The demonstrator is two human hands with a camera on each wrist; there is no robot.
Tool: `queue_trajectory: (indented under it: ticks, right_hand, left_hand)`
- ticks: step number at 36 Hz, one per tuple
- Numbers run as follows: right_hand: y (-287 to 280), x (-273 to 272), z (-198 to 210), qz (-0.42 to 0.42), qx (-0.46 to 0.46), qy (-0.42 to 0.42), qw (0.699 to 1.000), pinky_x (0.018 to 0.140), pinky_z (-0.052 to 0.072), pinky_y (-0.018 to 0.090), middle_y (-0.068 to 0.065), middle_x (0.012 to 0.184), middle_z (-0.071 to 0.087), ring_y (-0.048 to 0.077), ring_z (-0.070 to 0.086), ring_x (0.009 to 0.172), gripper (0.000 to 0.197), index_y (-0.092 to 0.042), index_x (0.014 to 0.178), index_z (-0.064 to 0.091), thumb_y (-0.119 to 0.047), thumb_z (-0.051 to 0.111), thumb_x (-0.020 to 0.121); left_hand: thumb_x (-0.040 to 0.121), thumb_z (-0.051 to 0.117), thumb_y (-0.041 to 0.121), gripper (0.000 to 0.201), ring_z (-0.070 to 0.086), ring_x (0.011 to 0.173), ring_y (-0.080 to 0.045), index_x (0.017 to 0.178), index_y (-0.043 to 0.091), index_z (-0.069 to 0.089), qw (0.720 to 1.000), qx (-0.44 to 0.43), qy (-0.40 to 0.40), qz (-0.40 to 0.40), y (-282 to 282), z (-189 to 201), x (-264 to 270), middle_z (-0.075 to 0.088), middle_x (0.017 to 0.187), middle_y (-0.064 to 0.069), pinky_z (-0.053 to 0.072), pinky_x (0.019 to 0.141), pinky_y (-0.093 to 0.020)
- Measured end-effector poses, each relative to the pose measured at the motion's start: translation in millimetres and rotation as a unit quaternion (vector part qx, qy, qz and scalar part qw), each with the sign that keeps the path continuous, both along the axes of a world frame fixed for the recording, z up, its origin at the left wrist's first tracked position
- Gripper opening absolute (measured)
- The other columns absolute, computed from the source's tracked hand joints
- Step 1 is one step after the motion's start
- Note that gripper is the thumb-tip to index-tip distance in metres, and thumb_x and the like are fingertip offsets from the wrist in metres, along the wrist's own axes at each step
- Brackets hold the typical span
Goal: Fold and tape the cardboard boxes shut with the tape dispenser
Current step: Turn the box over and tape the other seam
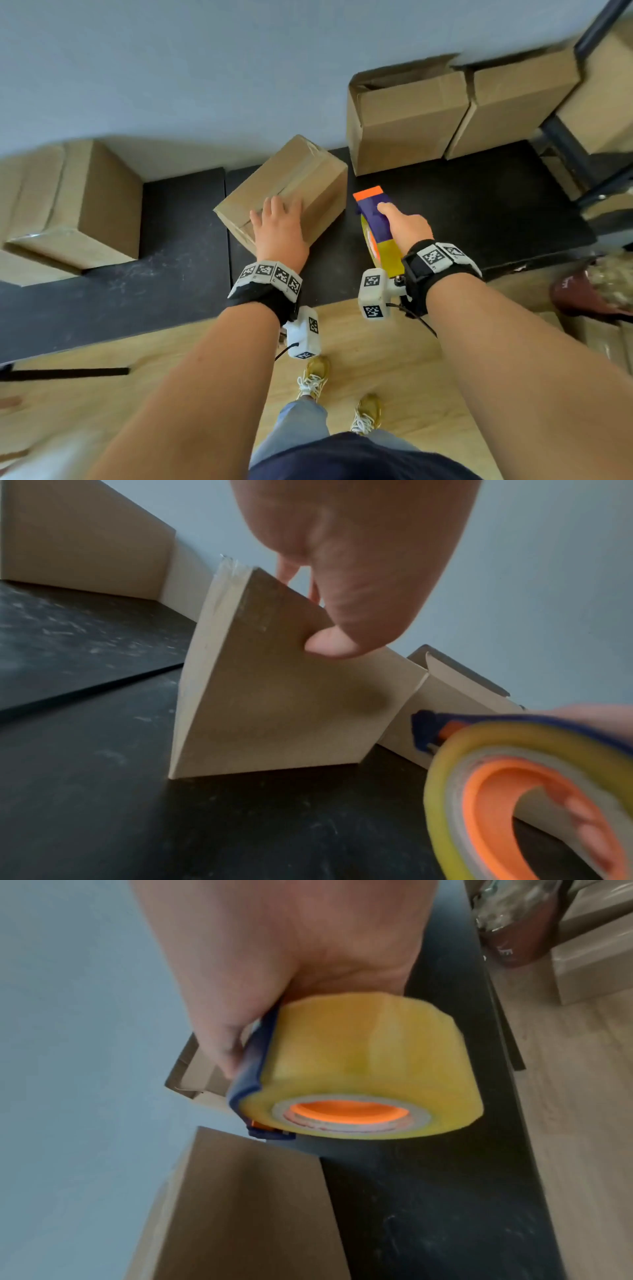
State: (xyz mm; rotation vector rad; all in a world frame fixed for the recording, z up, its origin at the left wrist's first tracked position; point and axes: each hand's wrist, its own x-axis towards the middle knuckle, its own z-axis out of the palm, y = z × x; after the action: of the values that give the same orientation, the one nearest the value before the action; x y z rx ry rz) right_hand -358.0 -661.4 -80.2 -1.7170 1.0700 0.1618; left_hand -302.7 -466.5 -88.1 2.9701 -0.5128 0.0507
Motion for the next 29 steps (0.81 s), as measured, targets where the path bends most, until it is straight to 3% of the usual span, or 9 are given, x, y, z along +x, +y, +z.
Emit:
queue_trajectory:
  ticks: [2,7,9,13,17,19,22,25,29]
  right_hand:
    - [1.3,-2.6,6.0,-0.012,-0.011,-0.005,1.0,0.091,0.042,0.034,0.015,0.127,0.06,0.031,0.058,0.109,0.076,-0.001,0.127,0.057,-0.063,0.06,0.083]
    - [0.0,-7.1,22.1,-0.018,-0.01,-0.027,0.999,0.086,0.044,0.031,0.011,0.124,0.062,0.025,0.059,0.102,0.081,-0.005,0.129,0.055,-0.066,0.066,0.077]
    - [-3.2,-8.0,28.1,-0.002,-0.015,-0.033,0.999,0.09,0.048,0.034,0.01,0.12,0.064,0.026,0.062,0.103,0.08,-0.006,0.126,0.059,-0.067,0.067,0.075]
    - [-10.4,-12.1,42.6,0.04,-0.025,-0.057,0.997,0.079,0.045,0.032,0.009,0.105,0.068,0.025,0.063,0.093,0.065,-0.008,0.109,0.067,-0.064,0.066,0.077]
    - [-14.8,-16.5,55.0,0.085,-0.023,-0.076,0.993,0.074,0.044,0.032,0.006,0.093,0.069,0.02,0.062,0.083,0.051,-0.013,0.091,0.068,-0.062,0.065,0.08]
    - [-15.9,-17.9,58.5,0.099,-0.027,-0.089,0.991,0.074,0.043,0.033,0.007,0.089,0.069,0.021,0.062,0.081,0.049,-0.013,0.084,0.069,-0.061,0.066,0.08]
    - [-16.3,-21.3,63.0,0.11,-0.025,-0.104,0.988,0.068,0.04,0.031,0.008,0.083,0.068,0.02,0.058,0.073,0.047,-0.011,0.079,0.069,-0.058,0.067,0.081]
    - [-17.7,-25.5,64.5,0.125,-0.021,-0.102,0.987,0.07,0.043,0.031,0.008,0.082,0.069,0.02,0.06,0.073,0.048,-0.012,0.079,0.069,-0.06,0.066,0.081]
    - [-17.0,-31.0,64.7,0.14,-0.003,-0.1,0.985,0.083,0.05,0.036,0.009,0.088,0.073,0.027,0.068,0.087,0.053,-0.012,0.088,0.073,-0.063,0.066,0.078]
  left_hand:
    - [0.076,0.057,0.003,0.057,0.041,0.118,-0.032,0.13,0.018,0.047,1.0,0.0,-0.001,-0.001,9.1,3.0,-3.3,0.044,0.121,-0.011,0.026,0.11,-0.047]
    - [0.084,0.05,0.002,0.038,0.047,0.108,-0.031,0.12,0.014,0.051,1.0,-0.003,0.007,0.01,22.7,13.8,-6.6,0.047,0.119,-0.011,0.037,0.103,-0.041]
    - [0.085,0.047,0.004,0.037,0.047,0.111,-0.03,0.119,0.014,0.054,0.999,-0.028,0.026,0.014,19.5,18.2,-1.9,0.048,0.122,-0.009,0.036,0.104,-0.039]
    - [0.092,0.043,0.008,0.042,0.051,0.118,-0.025,0.131,0.02,0.053,0.983,-0.148,0.106,0.032,-2.0,32.7,13.5,0.048,0.136,-0.004,0.044,0.099,-0.037]
    - [0.098,0.042,0.019,0.027,0.06,0.105,-0.023,0.113,0.015,0.065,0.936,-0.275,0.215,0.041,-29.3,52.4,29.7,0.065,0.116,-0.005,0.048,0.091,-0.035]
    - [0.098,0.043,0.026,0.023,0.06,0.094,-0.023,0.094,0.015,0.062,0.879,-0.364,0.297,0.084,-38.8,63.3,32.8,0.065,0.1,-0.007,0.049,0.083,-0.036]
    - [0.101,0.036,0.038,0.043,0.057,0.084,-0.022,0.09,0.009,0.066,0.804,-0.426,0.387,0.146,-44.9,75.0,35.5,0.065,0.094,-0.006,0.048,0.084,-0.036]
    - [0.1,0.029,0.049,0.06,0.061,0.086,-0.022,0.093,0.007,0.072,0.795,-0.418,0.41,0.161,-45.4,78.6,37.5,0.071,0.097,-0.007,0.048,0.091,-0.038]
    - [0.099,0.031,0.049,0.056,0.063,0.088,-0.019,0.095,0.011,0.072,0.791,-0.418,0.415,0.168,-44.1,77.4,39.2,0.074,0.089,0.0,0.042,0.099,-0.04]
